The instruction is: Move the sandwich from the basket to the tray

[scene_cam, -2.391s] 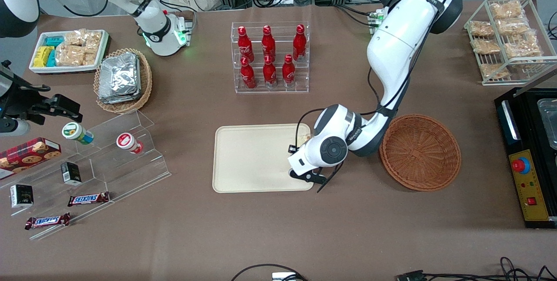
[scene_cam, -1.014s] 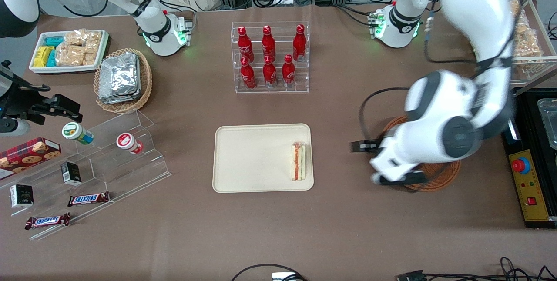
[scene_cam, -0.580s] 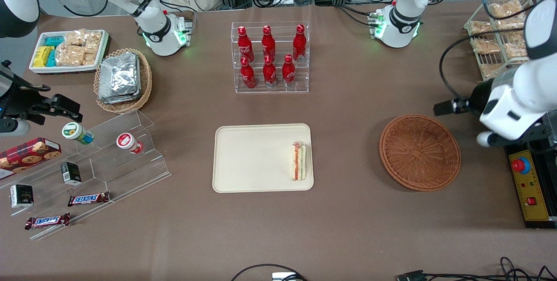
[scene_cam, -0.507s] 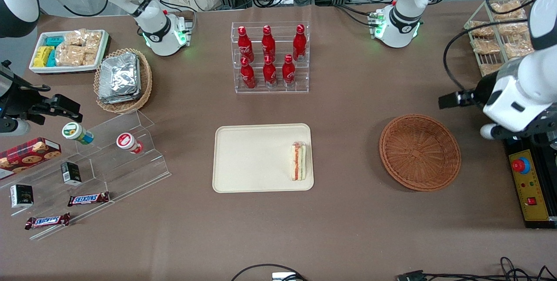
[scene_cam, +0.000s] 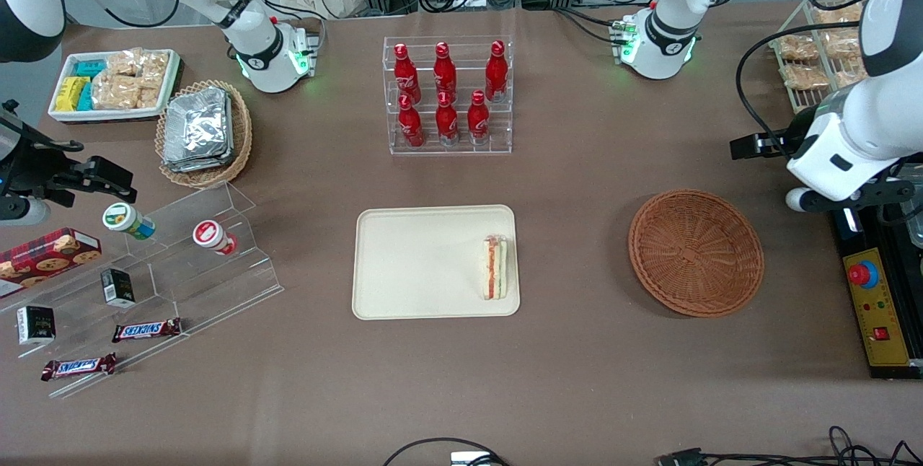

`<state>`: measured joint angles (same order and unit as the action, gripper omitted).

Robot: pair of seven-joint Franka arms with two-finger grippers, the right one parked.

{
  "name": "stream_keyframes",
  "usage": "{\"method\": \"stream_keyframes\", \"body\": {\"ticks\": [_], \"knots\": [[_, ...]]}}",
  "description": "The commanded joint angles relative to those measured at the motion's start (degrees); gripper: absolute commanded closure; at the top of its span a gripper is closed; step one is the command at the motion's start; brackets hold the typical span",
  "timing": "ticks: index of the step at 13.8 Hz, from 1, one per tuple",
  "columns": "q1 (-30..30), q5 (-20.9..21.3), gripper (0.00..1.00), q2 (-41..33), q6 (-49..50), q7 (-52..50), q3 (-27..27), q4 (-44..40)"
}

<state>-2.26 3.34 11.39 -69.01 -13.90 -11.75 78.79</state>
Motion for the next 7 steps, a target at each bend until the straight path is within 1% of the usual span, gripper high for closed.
{"method": "stream_keyframes", "body": {"ticks": [1,3,7], "knots": [[-0.2,0.5,0.0,-4.7,-2.4,1.3,-0.2,6.2],[-1.7,0.3,0.0,-5.9,-3.8,4.7,-0.1,7.7],[-2.0,0.2,0.01,-9.5,-8.5,5.7,-0.1,13.0]]}}
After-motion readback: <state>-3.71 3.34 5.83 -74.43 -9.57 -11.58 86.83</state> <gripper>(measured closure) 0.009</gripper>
